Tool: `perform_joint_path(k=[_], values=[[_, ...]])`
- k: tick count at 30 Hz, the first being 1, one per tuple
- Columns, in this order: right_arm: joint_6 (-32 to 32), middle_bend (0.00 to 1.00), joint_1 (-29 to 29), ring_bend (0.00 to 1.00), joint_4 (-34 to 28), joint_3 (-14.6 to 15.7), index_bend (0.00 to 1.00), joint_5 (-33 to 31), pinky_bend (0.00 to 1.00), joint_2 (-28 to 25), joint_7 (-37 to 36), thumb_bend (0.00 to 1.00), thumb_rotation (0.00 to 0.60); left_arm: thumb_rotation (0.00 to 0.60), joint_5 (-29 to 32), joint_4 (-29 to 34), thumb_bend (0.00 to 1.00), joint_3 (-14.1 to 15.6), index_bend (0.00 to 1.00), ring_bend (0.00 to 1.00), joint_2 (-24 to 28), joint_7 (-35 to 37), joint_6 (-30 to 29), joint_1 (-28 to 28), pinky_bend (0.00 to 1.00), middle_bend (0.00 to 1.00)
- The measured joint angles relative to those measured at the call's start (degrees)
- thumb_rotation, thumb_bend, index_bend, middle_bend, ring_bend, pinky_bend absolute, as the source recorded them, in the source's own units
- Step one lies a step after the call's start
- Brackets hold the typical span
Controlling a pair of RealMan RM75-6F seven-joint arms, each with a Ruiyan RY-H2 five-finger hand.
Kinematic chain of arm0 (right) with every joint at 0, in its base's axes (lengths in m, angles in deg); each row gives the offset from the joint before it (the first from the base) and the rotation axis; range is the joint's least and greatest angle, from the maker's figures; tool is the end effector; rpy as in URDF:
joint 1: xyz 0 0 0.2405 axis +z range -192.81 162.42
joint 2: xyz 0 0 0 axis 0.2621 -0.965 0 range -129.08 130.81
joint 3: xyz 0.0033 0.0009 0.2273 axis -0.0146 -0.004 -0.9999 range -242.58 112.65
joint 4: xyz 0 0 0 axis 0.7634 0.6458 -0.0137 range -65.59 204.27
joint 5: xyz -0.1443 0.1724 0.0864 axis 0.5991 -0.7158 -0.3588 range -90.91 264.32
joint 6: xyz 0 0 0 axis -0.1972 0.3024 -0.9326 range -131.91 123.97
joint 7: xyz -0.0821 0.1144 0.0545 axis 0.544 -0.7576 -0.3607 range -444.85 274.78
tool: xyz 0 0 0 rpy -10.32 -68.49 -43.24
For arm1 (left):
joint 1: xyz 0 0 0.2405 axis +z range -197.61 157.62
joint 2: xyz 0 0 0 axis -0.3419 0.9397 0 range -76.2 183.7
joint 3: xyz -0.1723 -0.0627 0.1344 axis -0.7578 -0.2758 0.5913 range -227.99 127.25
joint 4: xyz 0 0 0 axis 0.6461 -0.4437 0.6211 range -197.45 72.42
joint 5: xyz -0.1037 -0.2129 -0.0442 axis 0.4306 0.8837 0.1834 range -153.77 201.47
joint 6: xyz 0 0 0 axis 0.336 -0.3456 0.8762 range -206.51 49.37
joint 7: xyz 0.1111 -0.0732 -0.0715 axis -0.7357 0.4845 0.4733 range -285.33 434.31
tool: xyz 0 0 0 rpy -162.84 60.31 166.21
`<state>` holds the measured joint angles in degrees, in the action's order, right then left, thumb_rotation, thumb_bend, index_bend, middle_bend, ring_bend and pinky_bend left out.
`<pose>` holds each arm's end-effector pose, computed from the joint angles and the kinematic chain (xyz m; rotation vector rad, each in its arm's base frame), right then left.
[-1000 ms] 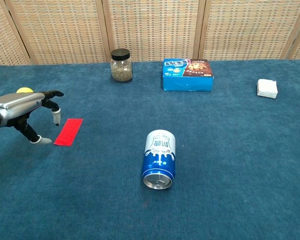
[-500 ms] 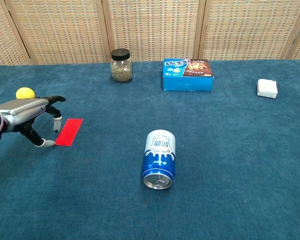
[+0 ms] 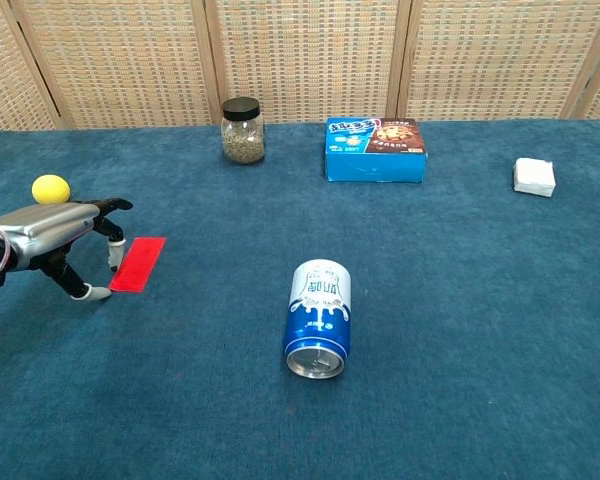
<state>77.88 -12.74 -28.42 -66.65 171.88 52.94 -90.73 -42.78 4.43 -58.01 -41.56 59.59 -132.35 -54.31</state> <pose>-0.3122 -0.1701 0.1633 1.3820 -0.9762 0.8099 -0.2255 0.3340 -0.0629 -1.7543 -0.9907 -0.7239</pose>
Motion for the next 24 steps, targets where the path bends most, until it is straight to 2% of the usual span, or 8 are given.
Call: perform_joint_path(k=[6,10,24], values=[[0.0,0.00,0.0,0.00,0.0,0.0,0.10,0.0,0.00,0.0,0.1,0.00,0.600,0.600,0.3,-0.8,0.28,-0.1,0.54,0.00,-0.8,-0.5,0.2,-0.4,0.00,0.00],[-0.1,0.00,0.0,0.00,0.0,0.0,0.10,-0.1,0.00,0.0,0.0,0.00,0.600,0.600,0.5,-1.2,0.34,-0.4,0.54,0.00,-1.2,-0.6,0.2,-0.6,0.00,0.00],[-0.1,0.00,0.0,0.00,0.0,0.1,0.10,0.0,0.00,-0.1,-0.1,0.00,0.600,0.600,1.4,-0.8,0.38,-0.3,0.55,0.00,-1.2,-2.2,0.8,-1.0,0.00,0.00]])
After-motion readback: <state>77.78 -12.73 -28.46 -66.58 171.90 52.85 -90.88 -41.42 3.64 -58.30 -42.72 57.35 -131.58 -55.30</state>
